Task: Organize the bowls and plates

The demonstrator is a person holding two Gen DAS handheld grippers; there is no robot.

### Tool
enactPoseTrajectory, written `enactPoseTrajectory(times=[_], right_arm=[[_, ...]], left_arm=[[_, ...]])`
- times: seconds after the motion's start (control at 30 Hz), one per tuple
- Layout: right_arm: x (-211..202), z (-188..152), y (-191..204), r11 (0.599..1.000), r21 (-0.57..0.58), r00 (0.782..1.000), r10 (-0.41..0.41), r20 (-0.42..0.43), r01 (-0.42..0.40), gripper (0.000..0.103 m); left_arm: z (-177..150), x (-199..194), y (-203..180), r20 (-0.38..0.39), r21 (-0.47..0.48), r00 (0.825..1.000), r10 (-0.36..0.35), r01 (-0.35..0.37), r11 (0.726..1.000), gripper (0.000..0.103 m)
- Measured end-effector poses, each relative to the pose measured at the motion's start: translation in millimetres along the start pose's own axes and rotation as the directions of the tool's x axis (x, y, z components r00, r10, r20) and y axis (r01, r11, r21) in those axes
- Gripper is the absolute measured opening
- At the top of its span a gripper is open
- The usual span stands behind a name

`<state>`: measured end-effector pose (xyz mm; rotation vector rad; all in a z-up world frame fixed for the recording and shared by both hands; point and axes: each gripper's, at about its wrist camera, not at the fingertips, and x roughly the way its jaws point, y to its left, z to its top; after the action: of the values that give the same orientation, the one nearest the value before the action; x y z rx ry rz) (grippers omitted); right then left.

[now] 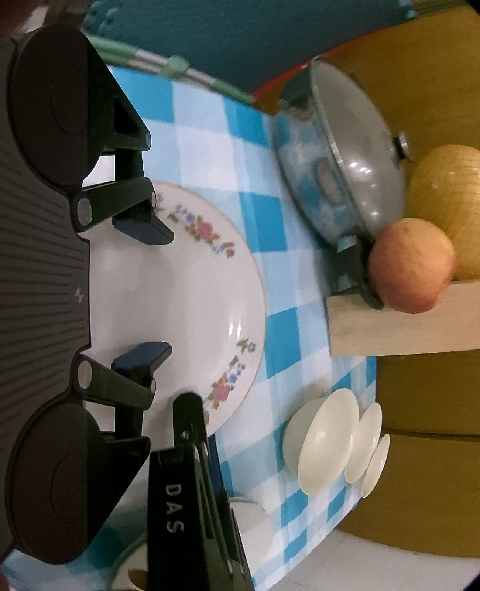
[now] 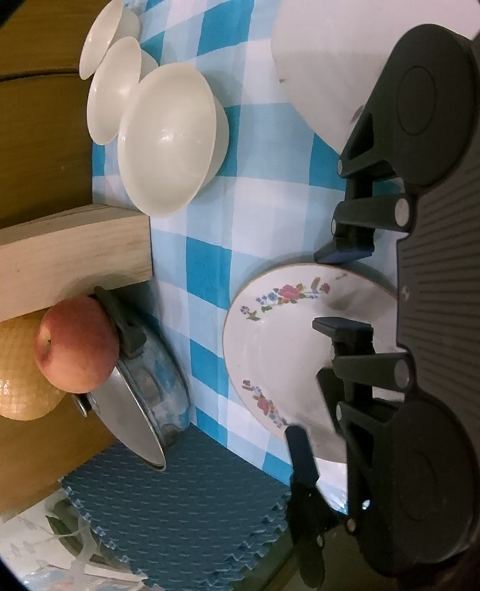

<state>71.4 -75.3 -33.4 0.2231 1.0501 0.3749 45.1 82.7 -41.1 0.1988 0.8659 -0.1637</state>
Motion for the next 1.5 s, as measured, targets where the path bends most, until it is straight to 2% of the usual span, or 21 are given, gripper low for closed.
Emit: enactPoseTrajectory(times=[0.07,0.17,0.23,0.27,0.4,0.53,0.73,0.87,1.03,1.3,1.37,1.43,1.5], right_arm=[[0,0,0,1.0,-0.004,1.0,-0.002,0.0,0.002,0.028],[0,0,1,1.0,-0.013,1.0,-0.004,0.001,0.004,0.029],[1,0,1,1.0,-0.014,1.0,-0.005,0.002,0.005,0.029],[1,0,1,1.0,-0.014,1.0,-0.005,0.003,0.005,0.029],[1,-1,1,1.0,-0.015,1.0,-0.003,0.005,0.003,0.029],[1,-1,1,1.0,-0.017,1.0,-0.002,0.007,0.002,0.03],[0,-2,6,0.999,-0.033,1.0,-0.026,0.007,0.026,0.03],[-3,-2,3,1.0,-0.004,1.0,-0.027,-0.002,0.027,0.03],[-8,-2,2,1.0,-0.003,1.0,-0.027,0.005,0.027,0.029],[-12,-11,-5,1.0,-0.001,1.0,-0.014,-0.014,0.014,0.03],[-13,-12,-6,1.0,0.005,1.0,-0.007,-0.017,0.007,0.03],[-13,-13,-6,1.0,-0.007,1.0,-0.009,-0.016,0.009,0.031],[-12,-14,-3,1.0,-0.019,1.0,-0.016,-0.007,0.016,0.032]], left_arm=[[2,-3,6,0.012,-0.02,0.999,0.034,-0.034,0.999,0.076],[3,-1,24,0.004,-0.089,0.996,0.086,-0.086,0.992,0.082],[4,9,35,-0.04,-0.116,0.991,0.125,-0.129,0.985,0.082],[3,13,40,-0.055,-0.135,0.992,0.117,-0.123,0.983,0.084],[2,16,50,-0.086,-0.215,0.996,-0.007,-0.012,0.977,0.085],[2,17,38,-0.08,-0.18,0.995,-0.055,0.04,0.983,0.088],[1,16,32,-0.084,-0.189,0.995,-0.046,0.03,0.982,0.09],[2,12,33,-0.098,-0.209,0.994,-0.041,0.02,0.978,0.083],[2,10,34,-0.101,-0.216,0.993,-0.059,0.036,0.976,0.083],[-4,6,24,-0.094,-0.165,0.994,-0.063,0.047,0.985,0.083],[-5,6,25,-0.089,-0.16,0.994,-0.069,0.054,0.986,0.085],[-8,6,27,-0.087,-0.159,0.995,-0.055,0.04,0.986,0.092],[-10,6,30,-0.081,-0.163,0.996,-0.047,0.034,0.986,0.094]])
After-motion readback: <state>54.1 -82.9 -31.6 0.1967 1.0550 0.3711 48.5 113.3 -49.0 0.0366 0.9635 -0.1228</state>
